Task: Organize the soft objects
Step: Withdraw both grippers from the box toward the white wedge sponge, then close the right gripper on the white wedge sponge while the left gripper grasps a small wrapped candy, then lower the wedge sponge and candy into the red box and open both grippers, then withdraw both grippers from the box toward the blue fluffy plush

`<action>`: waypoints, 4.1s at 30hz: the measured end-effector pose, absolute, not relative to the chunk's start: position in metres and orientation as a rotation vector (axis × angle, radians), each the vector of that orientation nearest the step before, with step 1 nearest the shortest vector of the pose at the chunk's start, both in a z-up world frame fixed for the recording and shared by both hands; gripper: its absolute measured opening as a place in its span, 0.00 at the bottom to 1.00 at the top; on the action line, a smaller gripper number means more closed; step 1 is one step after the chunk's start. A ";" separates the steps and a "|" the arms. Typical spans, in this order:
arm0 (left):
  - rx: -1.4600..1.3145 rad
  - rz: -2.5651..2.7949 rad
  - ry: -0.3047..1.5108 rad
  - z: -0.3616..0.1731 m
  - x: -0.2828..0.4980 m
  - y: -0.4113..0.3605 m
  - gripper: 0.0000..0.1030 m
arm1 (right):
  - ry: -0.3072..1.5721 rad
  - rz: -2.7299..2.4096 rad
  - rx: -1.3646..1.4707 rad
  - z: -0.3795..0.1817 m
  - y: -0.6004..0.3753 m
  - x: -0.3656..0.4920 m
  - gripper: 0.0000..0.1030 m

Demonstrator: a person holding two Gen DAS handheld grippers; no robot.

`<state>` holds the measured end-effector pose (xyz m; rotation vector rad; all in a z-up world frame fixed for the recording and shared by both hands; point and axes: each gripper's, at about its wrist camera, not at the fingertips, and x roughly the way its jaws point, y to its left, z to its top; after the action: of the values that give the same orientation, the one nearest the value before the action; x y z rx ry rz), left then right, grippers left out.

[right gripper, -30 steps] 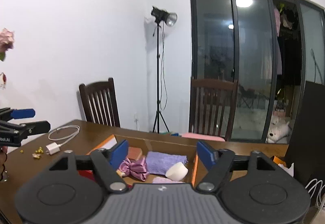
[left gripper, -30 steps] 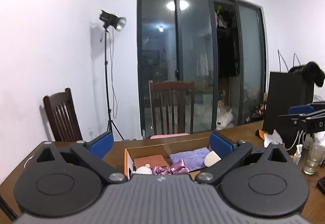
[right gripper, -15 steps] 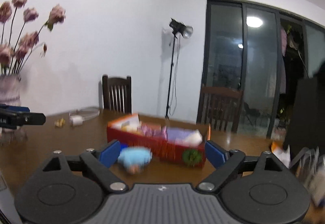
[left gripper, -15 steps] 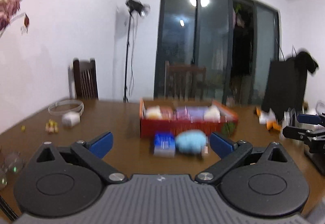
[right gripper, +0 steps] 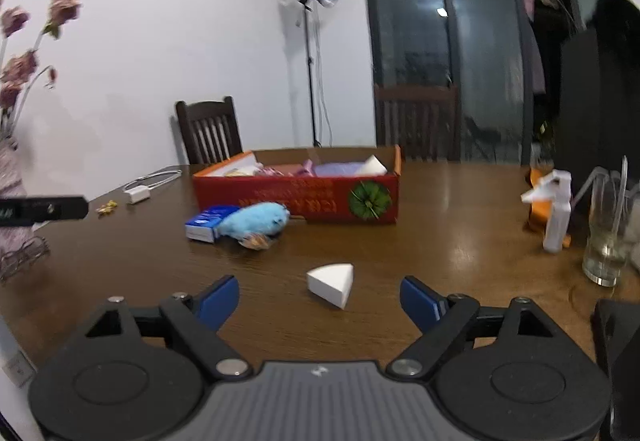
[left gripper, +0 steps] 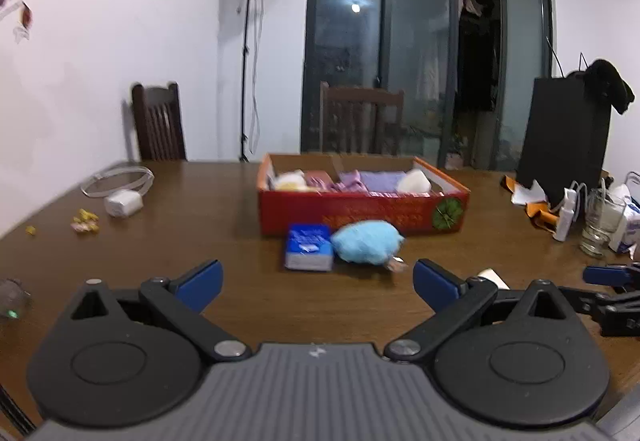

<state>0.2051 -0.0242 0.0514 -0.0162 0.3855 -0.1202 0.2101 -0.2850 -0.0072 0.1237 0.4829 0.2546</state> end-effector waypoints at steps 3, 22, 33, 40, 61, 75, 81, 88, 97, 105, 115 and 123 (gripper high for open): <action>-0.005 -0.155 0.419 0.043 0.216 -0.038 1.00 | 0.529 0.246 0.146 -0.015 -0.290 0.225 0.75; 0.000 -0.242 0.606 -0.015 0.365 -0.108 0.38 | 0.676 0.288 0.099 -0.047 -0.268 0.330 0.54; 0.026 -0.249 0.618 -0.017 0.366 -0.113 0.20 | 0.695 0.322 0.099 -0.050 -0.264 0.332 0.35; 0.008 -0.363 0.665 -0.005 0.303 -0.100 0.20 | 0.691 0.336 0.091 -0.046 -0.263 0.303 0.34; 0.012 -0.271 0.670 -0.018 0.273 -0.081 0.15 | 0.675 0.321 0.090 -0.032 -0.263 0.254 0.34; -0.113 -0.381 0.450 0.078 0.400 -0.046 0.14 | 0.527 0.454 0.147 0.030 -0.252 0.392 0.34; -0.158 -0.363 0.540 0.089 0.548 -0.050 0.14 | 0.598 0.380 0.192 0.032 -0.241 0.532 0.34; -0.182 -0.276 0.687 0.047 0.640 -0.063 0.41 | 0.715 0.273 0.153 -0.008 -0.225 0.610 0.39; -0.118 -0.252 0.601 0.067 0.616 -0.054 0.66 | 0.668 0.225 0.179 0.004 -0.250 0.598 0.58; 0.008 -0.249 0.474 0.119 0.540 -0.045 0.82 | 0.538 0.239 0.094 0.069 -0.264 0.541 0.58; 0.100 -0.211 0.225 0.130 0.366 -0.033 0.96 | 0.365 0.278 0.016 0.115 -0.267 0.401 0.73; 0.093 -0.138 0.210 0.081 0.257 -0.038 0.97 | 0.345 0.319 0.041 0.084 -0.249 0.300 0.78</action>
<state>0.2570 -0.0385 0.0815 0.0927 0.2104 -0.1377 0.2996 -0.2493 0.0842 0.0414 0.3446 0.3193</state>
